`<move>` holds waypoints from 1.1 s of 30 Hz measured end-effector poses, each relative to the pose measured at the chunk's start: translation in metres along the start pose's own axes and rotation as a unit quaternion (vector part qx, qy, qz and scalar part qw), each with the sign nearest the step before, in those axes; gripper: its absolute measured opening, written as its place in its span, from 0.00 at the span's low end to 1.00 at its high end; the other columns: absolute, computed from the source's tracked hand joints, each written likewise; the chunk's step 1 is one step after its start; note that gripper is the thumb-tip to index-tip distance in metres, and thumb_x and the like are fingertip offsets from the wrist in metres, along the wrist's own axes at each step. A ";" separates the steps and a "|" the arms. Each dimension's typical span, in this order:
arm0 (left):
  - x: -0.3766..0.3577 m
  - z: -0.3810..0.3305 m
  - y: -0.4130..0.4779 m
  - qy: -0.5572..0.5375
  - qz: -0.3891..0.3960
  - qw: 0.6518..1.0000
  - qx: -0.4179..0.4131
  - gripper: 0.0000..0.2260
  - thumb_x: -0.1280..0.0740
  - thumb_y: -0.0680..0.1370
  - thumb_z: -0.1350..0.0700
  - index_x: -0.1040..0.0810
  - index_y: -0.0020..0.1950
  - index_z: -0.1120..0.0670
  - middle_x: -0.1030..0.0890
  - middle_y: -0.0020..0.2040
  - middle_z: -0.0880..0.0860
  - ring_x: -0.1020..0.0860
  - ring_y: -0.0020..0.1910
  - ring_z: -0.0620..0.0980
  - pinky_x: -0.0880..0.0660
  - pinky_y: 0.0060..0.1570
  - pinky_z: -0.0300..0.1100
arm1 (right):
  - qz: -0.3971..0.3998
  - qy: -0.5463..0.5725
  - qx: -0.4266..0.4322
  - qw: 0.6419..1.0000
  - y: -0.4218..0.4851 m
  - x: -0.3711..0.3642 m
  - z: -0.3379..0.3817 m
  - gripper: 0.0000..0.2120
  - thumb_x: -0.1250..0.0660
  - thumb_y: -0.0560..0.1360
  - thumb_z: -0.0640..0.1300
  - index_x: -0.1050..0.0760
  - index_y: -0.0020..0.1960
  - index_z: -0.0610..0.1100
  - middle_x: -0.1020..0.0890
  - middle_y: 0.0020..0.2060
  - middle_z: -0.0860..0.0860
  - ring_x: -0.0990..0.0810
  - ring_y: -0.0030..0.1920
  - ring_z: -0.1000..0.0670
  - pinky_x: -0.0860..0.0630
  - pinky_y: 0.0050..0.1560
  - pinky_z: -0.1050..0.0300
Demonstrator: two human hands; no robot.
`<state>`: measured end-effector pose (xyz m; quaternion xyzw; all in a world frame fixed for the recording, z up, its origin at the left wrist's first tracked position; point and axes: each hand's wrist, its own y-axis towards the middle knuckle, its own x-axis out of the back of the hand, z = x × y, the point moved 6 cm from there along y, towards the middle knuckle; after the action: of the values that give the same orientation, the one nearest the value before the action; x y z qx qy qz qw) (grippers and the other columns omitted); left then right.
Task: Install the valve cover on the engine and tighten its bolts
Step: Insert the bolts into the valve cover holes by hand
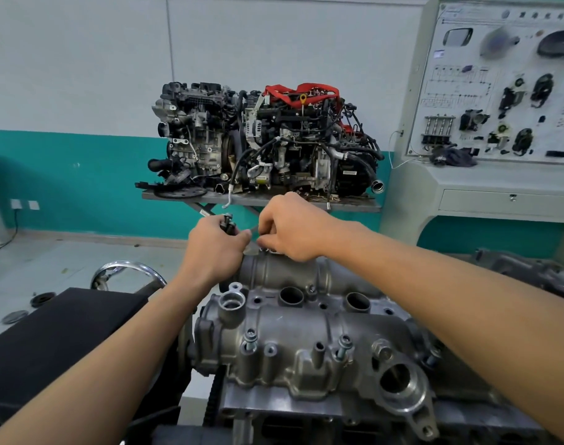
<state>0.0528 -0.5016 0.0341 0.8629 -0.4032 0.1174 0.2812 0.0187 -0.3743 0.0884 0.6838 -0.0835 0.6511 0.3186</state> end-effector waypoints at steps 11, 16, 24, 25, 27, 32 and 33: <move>0.002 0.003 -0.003 -0.017 -0.027 0.999 0.005 0.16 0.30 0.79 0.57 0.31 0.34 0.56 0.27 0.30 0.51 0.32 0.29 0.49 0.38 0.29 0.44 | 0.064 -0.202 0.012 0.977 0.016 0.000 0.000 0.26 0.50 0.81 0.63 0.34 0.32 0.49 0.29 0.31 0.52 0.30 0.31 0.52 0.40 0.29 0.58; 0.004 0.005 -0.005 -0.023 -0.054 0.998 0.012 0.14 0.31 0.79 0.58 0.30 0.35 0.56 0.26 0.31 0.51 0.30 0.30 0.48 0.37 0.29 0.43 | 0.144 -0.200 0.045 0.968 0.015 -0.004 -0.004 0.19 0.49 0.83 0.56 0.27 0.45 0.46 0.24 0.38 0.51 0.29 0.35 0.54 0.38 0.32 0.57; 0.004 0.006 -0.004 -0.024 -0.047 0.998 0.020 0.14 0.31 0.79 0.58 0.30 0.35 0.56 0.26 0.31 0.52 0.31 0.29 0.49 0.37 0.29 0.44 | 0.080 -0.200 0.012 0.976 0.016 -0.004 -0.008 0.29 0.52 0.80 0.67 0.32 0.33 0.47 0.27 0.31 0.52 0.29 0.31 0.53 0.39 0.30 0.57; 0.004 0.006 -0.004 -0.026 -0.048 0.998 0.023 0.13 0.31 0.79 0.58 0.29 0.36 0.57 0.26 0.32 0.52 0.31 0.30 0.50 0.35 0.30 0.44 | 0.100 -0.203 0.029 0.974 0.016 -0.006 -0.007 0.27 0.49 0.80 0.64 0.28 0.37 0.46 0.25 0.34 0.51 0.28 0.32 0.52 0.38 0.30 0.57; 0.004 0.007 -0.004 -0.028 -0.049 0.998 0.027 0.12 0.31 0.79 0.58 0.28 0.38 0.58 0.25 0.33 0.53 0.29 0.32 0.51 0.33 0.33 0.44 | 0.133 -0.210 0.061 0.967 0.015 -0.013 -0.006 0.18 0.46 0.82 0.57 0.28 0.45 0.46 0.25 0.38 0.51 0.27 0.36 0.50 0.35 0.33 0.55; 0.005 0.006 -0.006 -0.021 -0.053 0.998 0.024 0.14 0.32 0.79 0.58 0.30 0.35 0.56 0.26 0.31 0.52 0.30 0.30 0.50 0.35 0.30 0.44 | 0.051 -0.224 0.016 0.973 0.017 -0.012 -0.005 0.28 0.51 0.80 0.66 0.36 0.32 0.47 0.34 0.31 0.53 0.34 0.31 0.52 0.40 0.31 0.57; 0.005 0.006 -0.006 -0.019 -0.052 0.998 0.023 0.15 0.32 0.79 0.58 0.31 0.34 0.55 0.26 0.31 0.52 0.31 0.30 0.49 0.36 0.29 0.44 | 0.050 -0.218 0.010 0.975 0.017 -0.009 -0.005 0.27 0.53 0.80 0.67 0.38 0.32 0.49 0.34 0.31 0.54 0.35 0.30 0.53 0.41 0.30 0.57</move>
<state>0.0602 -0.5051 0.0290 0.8909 -0.3602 0.0959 0.2595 0.0042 -0.3882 0.0851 0.8075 -0.1782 0.5023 0.2526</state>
